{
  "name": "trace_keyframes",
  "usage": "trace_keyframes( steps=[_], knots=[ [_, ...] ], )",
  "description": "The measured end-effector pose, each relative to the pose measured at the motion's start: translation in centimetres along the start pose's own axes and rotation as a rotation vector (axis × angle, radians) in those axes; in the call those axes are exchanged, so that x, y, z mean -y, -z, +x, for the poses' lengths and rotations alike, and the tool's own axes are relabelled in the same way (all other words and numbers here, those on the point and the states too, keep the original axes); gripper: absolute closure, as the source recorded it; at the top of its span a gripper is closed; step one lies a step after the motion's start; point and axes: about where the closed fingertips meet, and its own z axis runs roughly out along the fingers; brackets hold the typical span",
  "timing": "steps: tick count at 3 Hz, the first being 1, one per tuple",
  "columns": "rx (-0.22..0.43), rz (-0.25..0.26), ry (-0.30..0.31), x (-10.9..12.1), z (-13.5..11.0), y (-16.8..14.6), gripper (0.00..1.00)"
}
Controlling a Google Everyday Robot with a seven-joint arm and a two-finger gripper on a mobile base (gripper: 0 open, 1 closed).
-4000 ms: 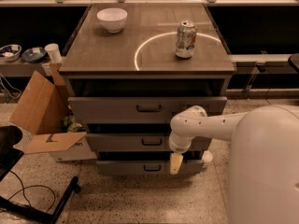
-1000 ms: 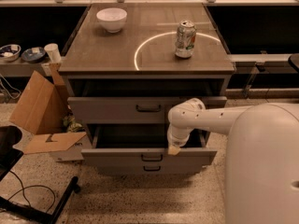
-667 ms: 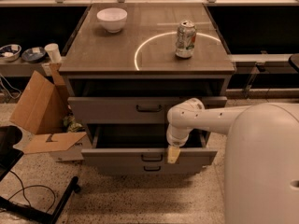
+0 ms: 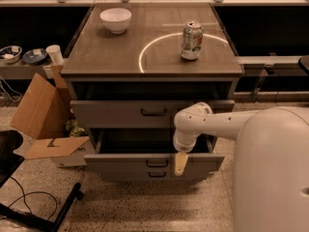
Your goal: Open middle drawer
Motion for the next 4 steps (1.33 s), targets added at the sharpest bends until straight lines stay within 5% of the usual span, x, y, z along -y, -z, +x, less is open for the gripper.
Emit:
trace_keyframes(
  steps=[3, 4],
  knots=[
    [-0.104, -0.159, -0.106, -14.4, 2.1, 1.1, 0.65],
    [-0.147, -0.172, -0.111, -16.5, 2.6, 2.3, 0.88]
  ],
)
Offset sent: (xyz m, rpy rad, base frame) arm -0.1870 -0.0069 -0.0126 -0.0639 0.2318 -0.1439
